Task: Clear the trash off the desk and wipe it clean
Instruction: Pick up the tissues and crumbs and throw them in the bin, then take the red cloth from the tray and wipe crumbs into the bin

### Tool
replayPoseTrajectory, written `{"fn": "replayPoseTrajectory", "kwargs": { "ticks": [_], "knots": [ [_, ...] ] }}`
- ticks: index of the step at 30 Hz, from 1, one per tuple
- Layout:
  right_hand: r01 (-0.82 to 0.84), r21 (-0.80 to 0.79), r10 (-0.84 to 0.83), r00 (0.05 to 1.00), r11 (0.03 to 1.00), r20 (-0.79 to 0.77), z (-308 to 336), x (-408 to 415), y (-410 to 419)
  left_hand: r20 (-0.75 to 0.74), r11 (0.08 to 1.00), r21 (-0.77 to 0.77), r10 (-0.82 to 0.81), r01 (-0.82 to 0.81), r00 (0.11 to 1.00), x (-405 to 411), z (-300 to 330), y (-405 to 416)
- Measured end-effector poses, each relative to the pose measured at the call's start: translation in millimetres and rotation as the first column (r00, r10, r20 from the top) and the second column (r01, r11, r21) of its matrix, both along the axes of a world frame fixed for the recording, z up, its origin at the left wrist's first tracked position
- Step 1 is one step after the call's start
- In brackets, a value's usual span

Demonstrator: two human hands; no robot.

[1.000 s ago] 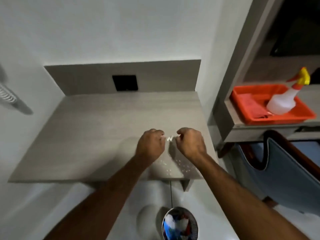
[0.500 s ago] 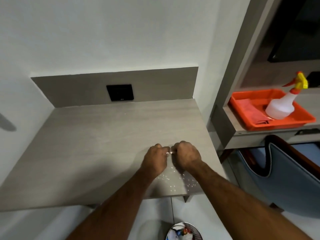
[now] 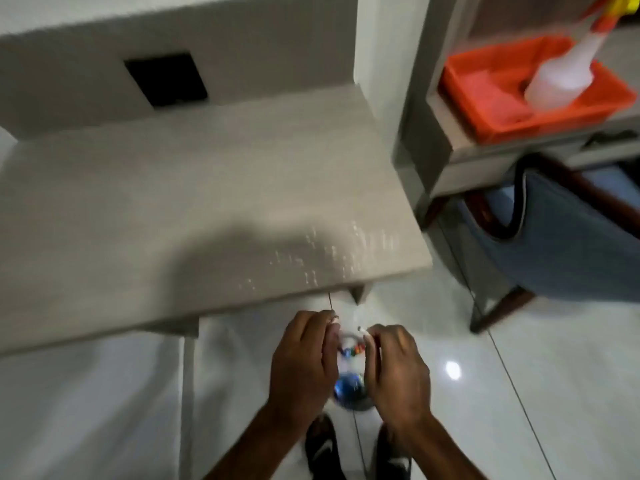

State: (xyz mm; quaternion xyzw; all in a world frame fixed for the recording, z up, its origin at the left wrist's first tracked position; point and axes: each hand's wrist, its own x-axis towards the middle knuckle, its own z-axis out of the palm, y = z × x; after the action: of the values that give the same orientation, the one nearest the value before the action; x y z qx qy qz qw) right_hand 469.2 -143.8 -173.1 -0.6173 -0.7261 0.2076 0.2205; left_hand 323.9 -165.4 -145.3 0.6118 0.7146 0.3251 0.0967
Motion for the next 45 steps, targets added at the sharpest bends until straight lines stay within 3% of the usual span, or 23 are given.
{"fn": "replayPoseTrajectory", "kwargs": {
  "ticks": [3,7,11,14,19,24,28,32,35,39,45],
  "knots": [
    [0.082,-0.365,-0.036,0.991,0.927,0.131,-73.3,21.7,-19.8,0.105,0.959,-0.272,0.108,-0.076,0.989,31.9,-63.3,-40.7],
    [0.169,-0.547,-0.042,0.971,0.82,0.237,-161.5,38.8,-19.3,0.072,0.795,-0.602,0.145,-0.073,0.987,46.6,-163.4,-47.4],
    [0.196,-0.611,-0.045,0.967,0.767,0.252,-226.2,38.7,-5.5,0.044,0.714,-0.694,0.172,-0.094,0.984,53.6,-238.6,-28.6],
    [0.155,-0.65,0.009,0.97,0.744,0.242,-261.6,34.0,0.2,0.07,0.726,-0.682,0.18,-0.085,0.981,57.9,-280.0,-11.8],
    [0.16,-0.646,-0.067,0.984,0.747,0.167,-281.1,37.0,-0.1,0.082,0.679,-0.734,0.08,0.006,0.993,64.0,-302.5,6.7],
    [0.044,-0.447,-0.048,0.999,0.894,0.003,-248.5,48.5,-12.1,0.113,0.809,-0.576,-0.065,0.118,0.992,60.9,-251.2,-1.6],
    [0.021,-0.315,-0.011,0.999,0.949,0.035,-158.8,62.8,-12.3,0.119,0.91,-0.299,-0.264,0.288,0.957,64.5,-142.1,-2.5],
    [0.046,-0.117,-0.041,0.998,0.992,0.049,-41.8,75.7,0.4,-0.044,0.864,0.012,-0.502,0.503,0.864,73.1,-25.7,18.9],
    [0.057,-0.01,-0.056,0.996,0.998,0.068,44.8,80.6,32.9,-0.151,0.839,0.113,-0.516,0.533,0.843,73.7,56.6,69.2],
    [0.041,0.162,-0.062,0.99,0.986,0.124,136.2,82.3,107.2,-0.234,0.927,0.073,-0.343,0.368,0.91,64.6,141.9,148.0],
    [0.085,0.267,-0.118,0.987,0.96,0.11,201.8,92.4,227.0,-0.301,0.978,-0.07,-0.209,0.197,0.93,42.6,177.5,245.8]
  ]
}}
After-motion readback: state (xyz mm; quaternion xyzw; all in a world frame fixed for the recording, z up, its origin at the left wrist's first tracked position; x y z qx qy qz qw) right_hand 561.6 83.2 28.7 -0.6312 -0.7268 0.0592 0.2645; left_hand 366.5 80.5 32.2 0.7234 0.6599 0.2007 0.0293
